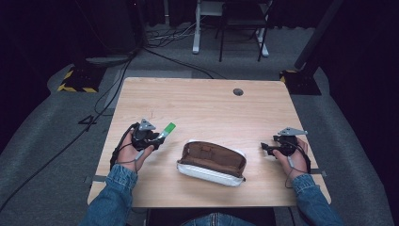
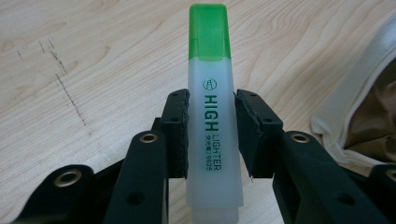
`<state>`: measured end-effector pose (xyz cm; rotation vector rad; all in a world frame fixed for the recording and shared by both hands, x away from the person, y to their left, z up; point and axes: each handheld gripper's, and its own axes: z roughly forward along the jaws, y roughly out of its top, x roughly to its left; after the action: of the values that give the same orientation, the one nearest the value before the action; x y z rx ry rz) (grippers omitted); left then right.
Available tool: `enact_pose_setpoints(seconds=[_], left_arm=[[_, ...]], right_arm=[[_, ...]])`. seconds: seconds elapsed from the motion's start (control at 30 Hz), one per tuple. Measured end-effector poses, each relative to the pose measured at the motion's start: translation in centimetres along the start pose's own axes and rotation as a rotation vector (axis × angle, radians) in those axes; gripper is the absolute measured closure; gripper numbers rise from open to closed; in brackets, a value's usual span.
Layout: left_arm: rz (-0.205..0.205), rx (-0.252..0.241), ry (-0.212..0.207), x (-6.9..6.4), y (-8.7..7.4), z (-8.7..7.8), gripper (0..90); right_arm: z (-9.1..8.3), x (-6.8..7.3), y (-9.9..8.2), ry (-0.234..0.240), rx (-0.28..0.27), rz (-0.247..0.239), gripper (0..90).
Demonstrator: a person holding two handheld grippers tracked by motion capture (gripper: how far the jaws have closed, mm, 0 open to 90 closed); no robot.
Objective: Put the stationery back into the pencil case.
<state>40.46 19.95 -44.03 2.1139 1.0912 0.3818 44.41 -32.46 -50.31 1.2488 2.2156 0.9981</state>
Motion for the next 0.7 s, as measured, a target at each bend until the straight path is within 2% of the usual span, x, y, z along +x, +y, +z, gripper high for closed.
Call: enact_pose_setpoints(seconds=[0.07, 0.23, 0.37, 0.53, 0.7], left_arm=[[0.013, -0.006, 0.001, -0.2, 0.2, -0.4, 65.9], [0.002, -0.028, -0.017, -0.6, 0.5, -1.2, 65.9], [0.01, -0.032, -0.028, -0.9, 0.8, -1.8, 65.9], [0.035, -0.073, -0.049, -1.7, 1.4, -2.7, 65.9], [0.075, -0.09, -0.061, -2.7, 2.0, -3.5, 65.9]], right_arm=[[0.0, 0.0, 0.0, 0.001, 0.001, 0.0, 27.5], [0.0, 0.0, 0.0, 0.005, 0.001, -0.003, 27.5], [0.0, 0.0, 0.0, 0.007, 0.001, -0.003, 27.5], [0.0, 0.0, 0.0, 0.009, 0.001, -0.006, 27.5], [0.1, 0.0, 0.1, 0.011, 0.0, -0.005, 27.5]])
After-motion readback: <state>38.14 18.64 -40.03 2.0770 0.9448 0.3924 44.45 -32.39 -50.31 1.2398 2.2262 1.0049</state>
